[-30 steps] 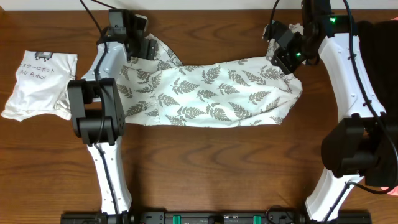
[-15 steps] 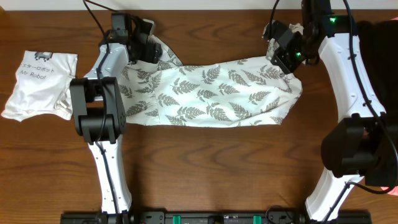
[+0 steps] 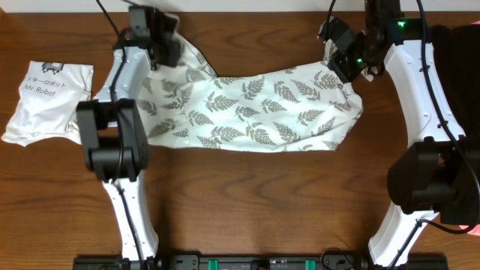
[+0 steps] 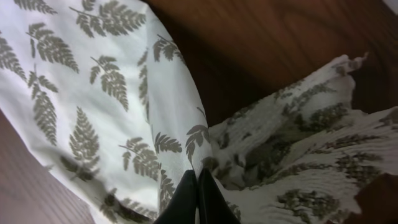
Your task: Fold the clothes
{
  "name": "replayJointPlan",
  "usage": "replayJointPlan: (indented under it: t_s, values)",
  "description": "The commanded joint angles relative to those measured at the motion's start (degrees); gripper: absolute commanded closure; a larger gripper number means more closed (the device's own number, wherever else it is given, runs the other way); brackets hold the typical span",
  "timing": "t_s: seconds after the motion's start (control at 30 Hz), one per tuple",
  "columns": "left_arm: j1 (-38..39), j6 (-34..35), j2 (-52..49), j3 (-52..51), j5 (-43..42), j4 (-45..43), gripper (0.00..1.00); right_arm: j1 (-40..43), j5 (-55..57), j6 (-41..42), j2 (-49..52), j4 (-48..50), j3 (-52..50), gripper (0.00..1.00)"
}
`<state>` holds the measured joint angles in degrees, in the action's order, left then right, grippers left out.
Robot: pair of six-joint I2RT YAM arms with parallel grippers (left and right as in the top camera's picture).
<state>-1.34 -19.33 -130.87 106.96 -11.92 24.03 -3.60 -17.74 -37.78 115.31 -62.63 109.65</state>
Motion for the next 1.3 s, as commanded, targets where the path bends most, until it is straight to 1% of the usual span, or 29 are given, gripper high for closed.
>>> replayJointPlan:
  t_s: [0.0,0.2,0.43,0.67,0.87,1.03,1.2,1.27]
  values:
    - [-0.09,0.35,8.28,0.66,5.29,0.39,0.94,-0.17,2.45,2.19,-0.81,0.26,0.04,0.99]
    - [-0.15,0.35,13.90,0.66,7.30,2.10,0.94,1.38,4.26,2.19,-0.81,0.35,0.07,0.99]
    - [-0.63,0.57,16.68,0.66,8.63,4.17,0.94,4.79,4.22,2.23,-1.31,2.19,0.37,0.99]
    - [-0.63,1.42,21.92,0.66,8.59,3.74,0.94,6.03,4.04,2.12,-2.19,1.86,4.28,0.99]
    - [-0.63,2.10,26.32,0.66,8.57,3.32,0.94,4.94,0.00,-0.11,-4.59,-1.81,6.93,0.99]
    - [-0.63,4.04,28.83,0.66,8.55,3.08,0.94,3.58,1.33,-3.21,-7.87,-6.95,6.97,0.99]
    - [-0.57,4.90,30.67,0.66,8.52,3.06,0.94,3.52,1.62,-3.21,-11.15,-12.39,6.97,0.99]
    - [-0.57,6.56,31.39,0.66,8.52,3.06,0.94,3.52,1.49,-3.17,-12.13,-14.21,6.97,0.99]
